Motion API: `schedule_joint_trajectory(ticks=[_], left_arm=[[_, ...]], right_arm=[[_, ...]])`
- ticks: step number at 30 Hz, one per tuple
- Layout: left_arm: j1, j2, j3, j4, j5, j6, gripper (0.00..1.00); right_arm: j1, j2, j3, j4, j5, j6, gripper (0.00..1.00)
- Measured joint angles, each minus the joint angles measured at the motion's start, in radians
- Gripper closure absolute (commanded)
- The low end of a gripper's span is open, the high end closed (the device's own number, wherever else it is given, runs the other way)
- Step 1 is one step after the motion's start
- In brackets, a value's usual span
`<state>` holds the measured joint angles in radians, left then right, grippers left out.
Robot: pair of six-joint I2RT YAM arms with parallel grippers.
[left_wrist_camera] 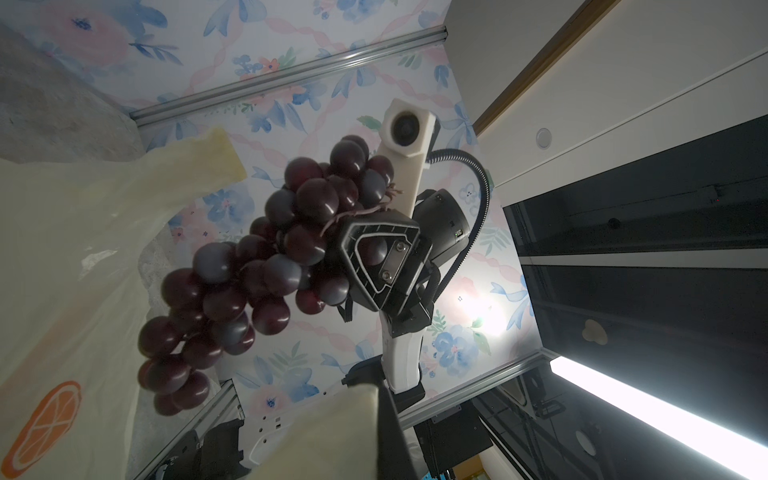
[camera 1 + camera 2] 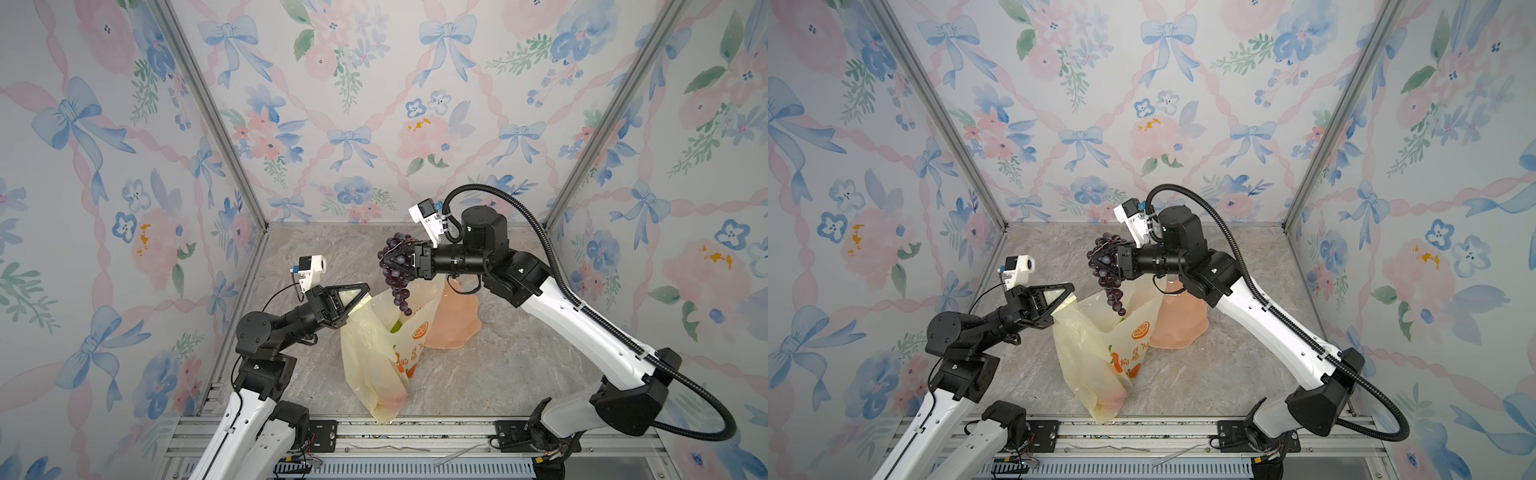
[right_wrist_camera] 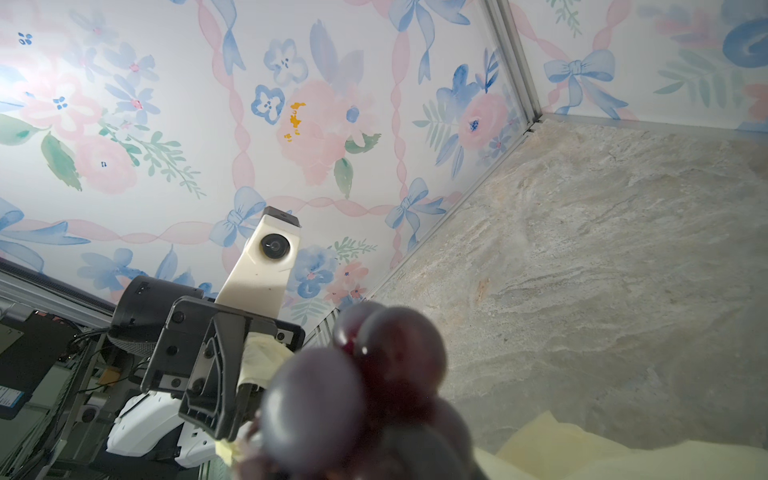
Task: Place the fruits into the plastic bag
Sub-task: 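Hold the bag open with the left gripper while the right carries grapes over it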
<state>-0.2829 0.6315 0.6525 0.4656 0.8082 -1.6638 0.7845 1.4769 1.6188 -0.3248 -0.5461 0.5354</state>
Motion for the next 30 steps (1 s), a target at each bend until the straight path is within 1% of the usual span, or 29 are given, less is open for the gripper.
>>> schedule_joint_trajectory(ticks=[11,19,24,30], left_arm=[[0.000,0.000,0.000,0.000,0.000,-0.006,1.00],[0.000,0.013,0.000,0.001,-0.005,-0.006,1.00],[0.000,0.022,0.004,0.000,-0.012,-0.006,1.00],[0.000,0.025,0.019,0.001,-0.012,-0.006,1.00]], right_arm=[[0.016,-0.018,-0.153,0.058,0.002,0.012,0.62],[0.041,-0.092,-0.283,0.071,0.017,0.011,0.62],[0.042,-0.119,-0.328,0.077,0.024,0.011,0.62],[0.051,-0.112,-0.335,0.067,0.023,0.007,0.63]])
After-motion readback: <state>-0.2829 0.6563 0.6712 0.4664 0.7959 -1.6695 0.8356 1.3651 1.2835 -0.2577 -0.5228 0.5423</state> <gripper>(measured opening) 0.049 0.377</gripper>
